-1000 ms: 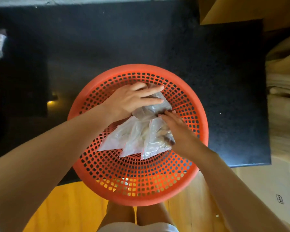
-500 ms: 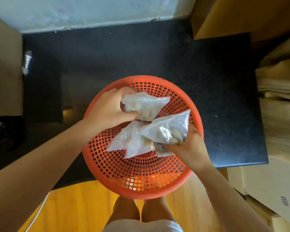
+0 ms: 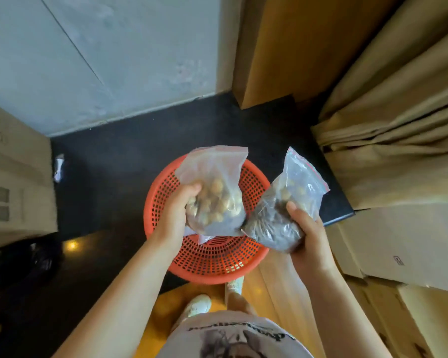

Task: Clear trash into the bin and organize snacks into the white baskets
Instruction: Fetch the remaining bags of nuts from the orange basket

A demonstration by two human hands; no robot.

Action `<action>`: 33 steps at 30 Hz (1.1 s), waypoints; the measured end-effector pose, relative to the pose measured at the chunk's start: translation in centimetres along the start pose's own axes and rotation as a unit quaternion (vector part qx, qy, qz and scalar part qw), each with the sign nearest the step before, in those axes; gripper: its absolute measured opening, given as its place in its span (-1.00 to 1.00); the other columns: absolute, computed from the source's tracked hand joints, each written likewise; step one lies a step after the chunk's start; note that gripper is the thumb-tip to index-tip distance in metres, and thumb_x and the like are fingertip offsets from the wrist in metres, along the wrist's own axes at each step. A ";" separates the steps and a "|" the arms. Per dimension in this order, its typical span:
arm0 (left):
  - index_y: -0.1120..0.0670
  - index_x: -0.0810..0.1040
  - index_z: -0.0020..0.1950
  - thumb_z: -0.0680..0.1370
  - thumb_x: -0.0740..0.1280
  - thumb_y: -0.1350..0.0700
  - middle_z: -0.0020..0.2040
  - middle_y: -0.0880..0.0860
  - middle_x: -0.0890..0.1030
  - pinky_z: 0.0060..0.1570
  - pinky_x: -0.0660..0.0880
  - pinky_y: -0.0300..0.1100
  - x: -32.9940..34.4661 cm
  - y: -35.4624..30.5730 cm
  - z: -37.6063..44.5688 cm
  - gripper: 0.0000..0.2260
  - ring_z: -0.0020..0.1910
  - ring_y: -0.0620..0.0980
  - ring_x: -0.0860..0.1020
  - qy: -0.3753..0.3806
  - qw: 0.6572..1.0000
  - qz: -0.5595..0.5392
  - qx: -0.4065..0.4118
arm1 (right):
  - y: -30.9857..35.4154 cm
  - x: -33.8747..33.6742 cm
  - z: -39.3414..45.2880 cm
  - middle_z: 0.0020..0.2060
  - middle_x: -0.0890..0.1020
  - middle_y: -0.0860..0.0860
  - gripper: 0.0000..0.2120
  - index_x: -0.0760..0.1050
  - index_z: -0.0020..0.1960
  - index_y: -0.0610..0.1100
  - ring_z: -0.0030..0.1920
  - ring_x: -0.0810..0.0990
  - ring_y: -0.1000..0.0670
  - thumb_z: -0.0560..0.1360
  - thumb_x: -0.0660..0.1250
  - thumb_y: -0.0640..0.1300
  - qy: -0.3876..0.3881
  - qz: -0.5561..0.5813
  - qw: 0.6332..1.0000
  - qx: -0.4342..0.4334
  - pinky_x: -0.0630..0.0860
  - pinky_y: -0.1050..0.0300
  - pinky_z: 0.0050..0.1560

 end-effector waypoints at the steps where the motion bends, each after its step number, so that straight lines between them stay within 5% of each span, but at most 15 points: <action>1: -0.07 0.69 -0.37 0.51 0.18 0.04 -0.39 -0.08 0.66 -0.35 0.54 -0.31 0.0 0.0 -1.3 -0.65 -0.37 -0.21 0.62 0.004 1.000 -0.023 0.001 | 0.1 -0.2 -1.4 -0.08 0.68 -0.08 -0.57 0.51 0.17 -0.16 -0.08 0.67 -0.06 0.31 0.39 -0.10 -0.013 0.014 1.000 -0.013 0.60 0.01 -0.02; 5: -0.04 0.72 -0.19 0.54 0.16 -0.09 -0.17 -0.04 0.72 -0.10 0.59 -0.24 -1.1 0.0 -6.2 -0.64 -0.13 -0.13 0.67 0.063 0.989 -0.136 0.001 | 0.0 -0.6 -8.0 -0.12 0.69 -0.05 -0.63 0.52 0.14 -0.13 -0.12 0.68 -0.05 0.35 0.35 -0.08 -0.059 0.040 0.994 -0.082 0.62 0.03 -0.08; 9: 0.00 0.66 0.06 0.17 0.43 -0.35 0.04 0.03 0.69 -0.07 0.61 -0.16 -1.3 0.5 -10.1 -0.39 0.07 -0.02 0.64 0.211 0.969 -0.124 -0.035 | -1.0 -1.0 -14.7 -0.19 0.70 0.01 -0.73 0.54 0.03 -0.07 -0.20 0.68 0.02 0.33 0.36 -0.11 -0.146 0.032 0.978 -0.144 0.60 0.15 -0.21; 14: 0.02 0.56 0.20 0.02 0.58 -0.20 0.03 -0.03 0.68 -0.10 0.55 -0.18 1.5 2.2 -14.4 -0.21 0.07 -0.03 0.63 0.301 0.952 0.027 -0.054 | -2.7 -3.3 -23.9 -0.25 0.71 0.07 -0.79 0.63 -0.17 0.07 -0.20 0.68 0.03 0.21 0.48 -0.11 -0.298 0.032 0.931 -0.209 0.62 0.17 -0.19; 19: -0.05 0.61 0.09 0.17 0.48 -0.12 -0.02 -0.07 0.69 -0.08 0.52 -0.18 5.5 5.7 -19.2 -0.50 0.03 -0.07 0.65 0.380 0.917 0.122 -0.008 | -6.7 -7.1 -34.9 -0.19 0.70 0.04 -0.73 0.63 -0.12 0.08 -0.14 0.68 -0.02 0.18 0.48 -0.03 -0.446 0.095 0.854 -0.251 0.63 0.11 -0.16; 25: -0.03 0.66 -0.06 0.20 0.49 -0.10 -0.09 -0.05 0.70 -0.14 0.55 -0.25 9.7 12.7 -29.8 -0.65 -0.06 -0.06 0.66 0.552 0.799 0.239 -0.023 | -15.2 -9.5 -49.5 -0.26 0.71 0.09 -0.80 0.63 -0.14 -0.04 -0.21 0.68 0.08 0.23 0.46 -0.13 -0.609 0.151 0.721 -0.294 0.61 0.21 -0.24; 28: 0.01 0.65 -0.17 0.26 0.46 -0.14 -0.18 0.07 0.67 -0.14 0.56 -0.10 10.1 17.0 -37.1 -0.72 -0.14 0.08 0.64 0.628 0.713 0.310 -0.036 | -20.9 -8.9 -57.2 -0.27 0.71 0.11 -0.84 0.64 -0.19 -0.05 -0.22 0.67 0.11 0.23 0.45 -0.17 -0.680 0.176 0.642 -0.308 0.60 0.25 -0.22; 33: -0.08 0.66 -0.30 0.36 0.45 0.01 -0.41 -0.06 0.65 -0.48 0.46 -0.39 6.7 25.1 -50.9 -0.96 -0.43 -0.17 0.62 0.713 0.590 0.372 -0.070 | -31.1 -5.9 -69.7 -0.25 0.71 0.13 -0.85 0.67 -0.20 0.05 -0.19 0.68 0.12 0.26 0.45 -0.14 -0.769 0.200 0.531 -0.295 0.58 0.28 -0.22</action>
Point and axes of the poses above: each hand's wrist, its own z-axis towards the middle knuckle, its own x-axis out of the palm, y = z × x, the point moved 3 cm from there along z, towards the middle knuckle
